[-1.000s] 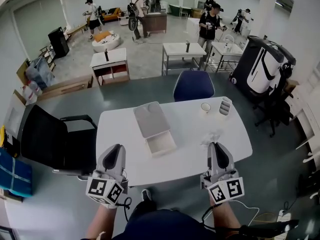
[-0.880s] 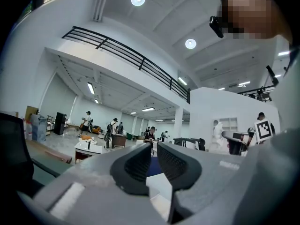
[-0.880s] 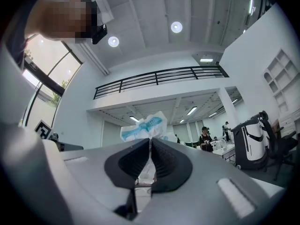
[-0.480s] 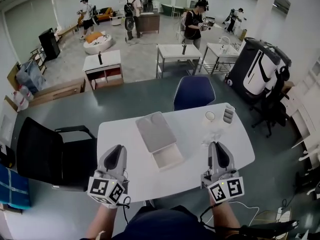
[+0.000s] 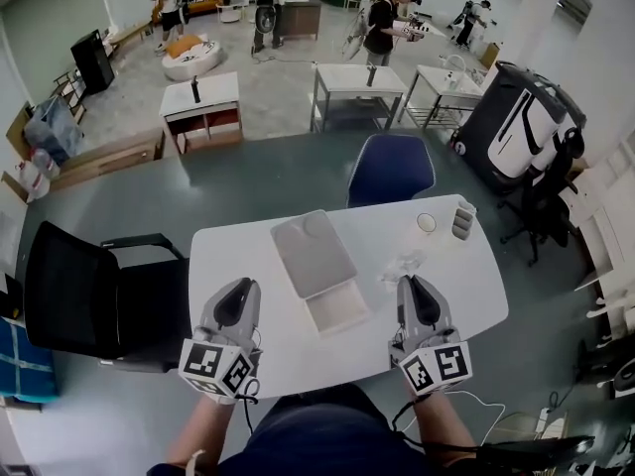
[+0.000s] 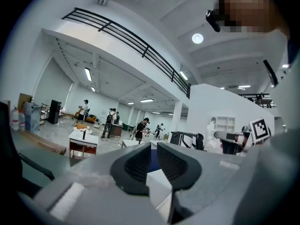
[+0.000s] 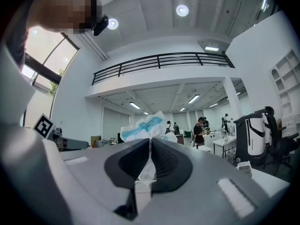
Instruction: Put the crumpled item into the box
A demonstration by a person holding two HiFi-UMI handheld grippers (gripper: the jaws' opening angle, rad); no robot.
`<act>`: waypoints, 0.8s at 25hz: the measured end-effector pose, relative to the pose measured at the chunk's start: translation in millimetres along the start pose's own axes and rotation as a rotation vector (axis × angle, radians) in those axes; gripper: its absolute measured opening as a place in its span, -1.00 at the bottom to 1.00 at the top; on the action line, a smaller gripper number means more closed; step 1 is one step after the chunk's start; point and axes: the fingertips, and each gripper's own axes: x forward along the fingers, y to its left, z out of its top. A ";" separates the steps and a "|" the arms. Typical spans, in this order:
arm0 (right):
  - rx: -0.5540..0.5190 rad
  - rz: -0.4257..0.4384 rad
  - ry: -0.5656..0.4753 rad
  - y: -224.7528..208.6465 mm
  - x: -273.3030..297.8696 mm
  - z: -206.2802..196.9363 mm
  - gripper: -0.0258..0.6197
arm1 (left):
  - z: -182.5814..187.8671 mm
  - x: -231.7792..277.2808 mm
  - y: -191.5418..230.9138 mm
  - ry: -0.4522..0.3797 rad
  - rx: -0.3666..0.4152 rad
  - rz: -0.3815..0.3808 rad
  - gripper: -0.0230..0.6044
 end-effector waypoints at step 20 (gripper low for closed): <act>0.017 0.157 0.282 -25.9 79.9 -125.5 -0.87 | -84.4 43.1 13.7 0.191 0.021 0.139 -0.78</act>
